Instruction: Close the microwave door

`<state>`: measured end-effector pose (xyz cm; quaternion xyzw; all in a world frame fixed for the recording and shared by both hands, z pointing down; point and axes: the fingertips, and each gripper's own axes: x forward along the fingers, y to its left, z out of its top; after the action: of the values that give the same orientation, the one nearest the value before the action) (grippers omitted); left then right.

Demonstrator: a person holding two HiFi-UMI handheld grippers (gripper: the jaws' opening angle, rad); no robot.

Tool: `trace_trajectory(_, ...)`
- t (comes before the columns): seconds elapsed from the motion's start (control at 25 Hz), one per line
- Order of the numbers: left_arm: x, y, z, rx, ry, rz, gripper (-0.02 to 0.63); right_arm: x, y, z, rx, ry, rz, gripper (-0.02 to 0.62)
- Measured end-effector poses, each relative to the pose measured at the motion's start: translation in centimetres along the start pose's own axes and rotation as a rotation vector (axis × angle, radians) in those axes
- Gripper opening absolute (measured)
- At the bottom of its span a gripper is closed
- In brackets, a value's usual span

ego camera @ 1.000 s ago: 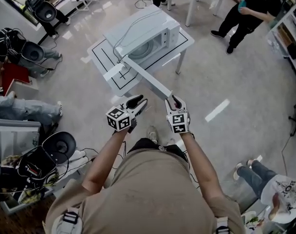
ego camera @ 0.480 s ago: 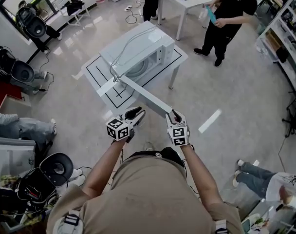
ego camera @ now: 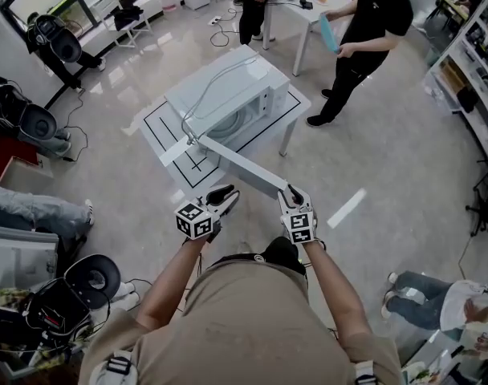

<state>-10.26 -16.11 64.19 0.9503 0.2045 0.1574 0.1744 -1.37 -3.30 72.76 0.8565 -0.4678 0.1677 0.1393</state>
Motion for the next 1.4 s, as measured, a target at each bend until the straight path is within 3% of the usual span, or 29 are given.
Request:
trace_trajectory(0.28,1.9,-0.9,1.0,0.016,-0.043,0.046,0.114,1.1,-2.6,0.1,-0.009,-0.019,0.084,0.138)
trace_trajectory(1.0,6.5,-2.0,3.1,-0.045,-0.157,0.292,0.114,6.0,-8.0,1.5,-0.060,-0.029,0.358,0.138)
trace_trajectory(1.2,5.8,-1.1,3.5,-0.052,-0.187,0.382,0.114,7.1,-8.3,2.2,-0.093,-0.034,0.403,0.138)
trace_trajectory(1.4,5.5,0.2,3.8,-0.077,-0.207,0.438,0.114,8.8,-9.6,2.9,-0.123,-0.040,0.388,0.138)
